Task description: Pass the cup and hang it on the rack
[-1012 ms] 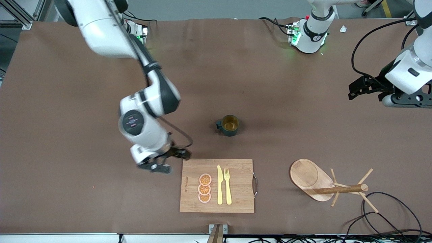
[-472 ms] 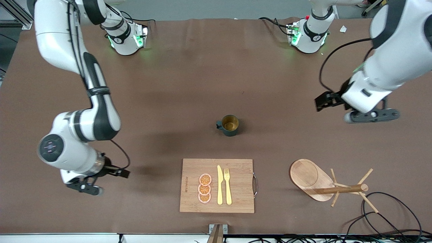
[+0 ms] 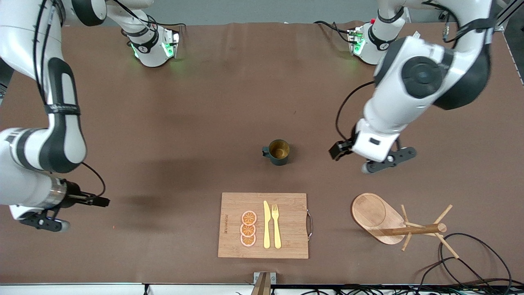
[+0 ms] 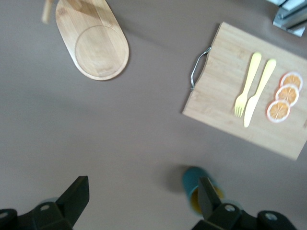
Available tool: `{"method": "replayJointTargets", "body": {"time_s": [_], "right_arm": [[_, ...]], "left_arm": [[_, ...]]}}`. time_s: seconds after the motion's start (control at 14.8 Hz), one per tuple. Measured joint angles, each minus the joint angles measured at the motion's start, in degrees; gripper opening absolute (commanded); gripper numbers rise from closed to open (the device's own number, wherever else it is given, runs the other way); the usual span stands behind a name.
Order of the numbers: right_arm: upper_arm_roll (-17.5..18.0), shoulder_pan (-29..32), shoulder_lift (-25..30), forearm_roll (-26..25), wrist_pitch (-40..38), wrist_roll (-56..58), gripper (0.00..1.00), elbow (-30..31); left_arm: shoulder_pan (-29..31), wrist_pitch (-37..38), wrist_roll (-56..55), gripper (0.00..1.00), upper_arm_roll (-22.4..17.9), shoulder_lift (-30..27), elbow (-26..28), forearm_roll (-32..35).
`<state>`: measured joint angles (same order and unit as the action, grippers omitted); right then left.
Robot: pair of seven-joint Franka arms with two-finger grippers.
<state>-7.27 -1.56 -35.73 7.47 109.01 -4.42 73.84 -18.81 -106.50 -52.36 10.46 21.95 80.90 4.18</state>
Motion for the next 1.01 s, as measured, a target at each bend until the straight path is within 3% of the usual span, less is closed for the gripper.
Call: {"method": "replayJointTargets", "body": {"time_s": [0.54, 0.88, 1.01], "right_arm": [[0.8, -0.1, 23.5, -3.8, -10.1, 4.1, 1.0, 7.4], [0.8, -0.1, 31.6, -4.1, -14.2, 5.1, 1.0, 8.3], [0.7, 0.0, 33.3, -4.7, -15.6, 5.1, 1.0, 9.0]], "left_arm": [[-13.0, -5.8, -33.6, 0.99, -0.3, 9.3, -2.5, 14.2], [-19.7, -5.9, -51.0, 0.99, -0.9, 15.7, -5.5, 21.6], [-23.3, -5.8, -55.9, 0.99, -3.4, 17.3, -6.3, 22.0]]}}
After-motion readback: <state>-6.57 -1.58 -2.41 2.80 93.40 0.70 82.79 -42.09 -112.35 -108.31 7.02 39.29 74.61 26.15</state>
